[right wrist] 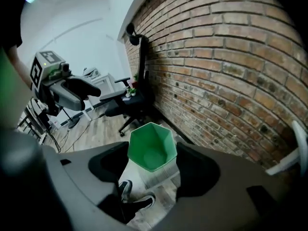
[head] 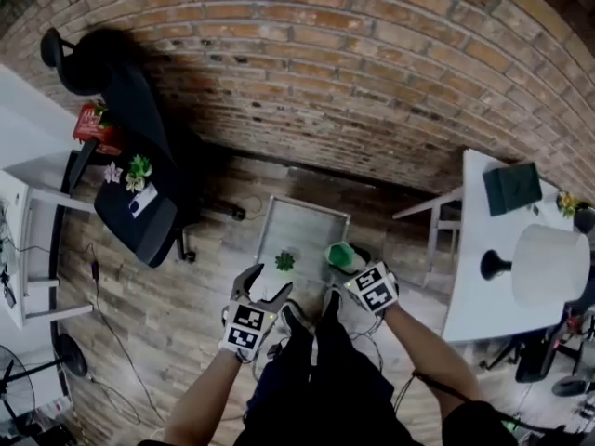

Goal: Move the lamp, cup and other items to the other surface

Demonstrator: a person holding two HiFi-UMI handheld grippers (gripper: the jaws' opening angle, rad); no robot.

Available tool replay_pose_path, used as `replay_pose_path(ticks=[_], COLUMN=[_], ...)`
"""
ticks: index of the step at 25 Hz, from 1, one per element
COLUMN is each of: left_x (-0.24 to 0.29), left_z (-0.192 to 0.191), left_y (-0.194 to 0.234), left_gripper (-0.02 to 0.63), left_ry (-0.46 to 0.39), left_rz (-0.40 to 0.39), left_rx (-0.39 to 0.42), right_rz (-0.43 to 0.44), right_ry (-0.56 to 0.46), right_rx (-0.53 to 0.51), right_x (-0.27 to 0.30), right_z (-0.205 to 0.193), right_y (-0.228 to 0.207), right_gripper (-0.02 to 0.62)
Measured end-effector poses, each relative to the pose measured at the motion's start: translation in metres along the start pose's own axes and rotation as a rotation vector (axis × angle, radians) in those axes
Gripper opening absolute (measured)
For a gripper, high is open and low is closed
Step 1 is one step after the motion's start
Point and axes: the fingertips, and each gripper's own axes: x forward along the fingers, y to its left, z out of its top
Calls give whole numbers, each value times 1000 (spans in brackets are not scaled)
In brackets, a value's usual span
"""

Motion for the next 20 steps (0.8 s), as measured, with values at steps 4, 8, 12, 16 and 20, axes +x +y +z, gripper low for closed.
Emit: replay_pose_path(ticks=[4,8,12,16,20], left_x=[-18,-25,-20,-23,-22], left_z=[33,66,82,81,82], left_y=[-5,-24,-46,-74,-100], left_gripper=[311,310,308,307,307], left_ry=[-48,-111,-138,-144,-141], left_rz=[-6,-48,-104,-140,-146], left_rx=[24,67,105,112,132], right_rz=[-91,-152,-216,-269,-320], right_ry=[-59,-128,-133,-148,-151], right_rx=[69,131,159,194,236], right_x=[-66,-126,-170,-208,-251], right_z=[25,33,20,0,-28], right_y=[-9,-12,-19,-27,-40], right_gripper=[314,314,314,314,314])
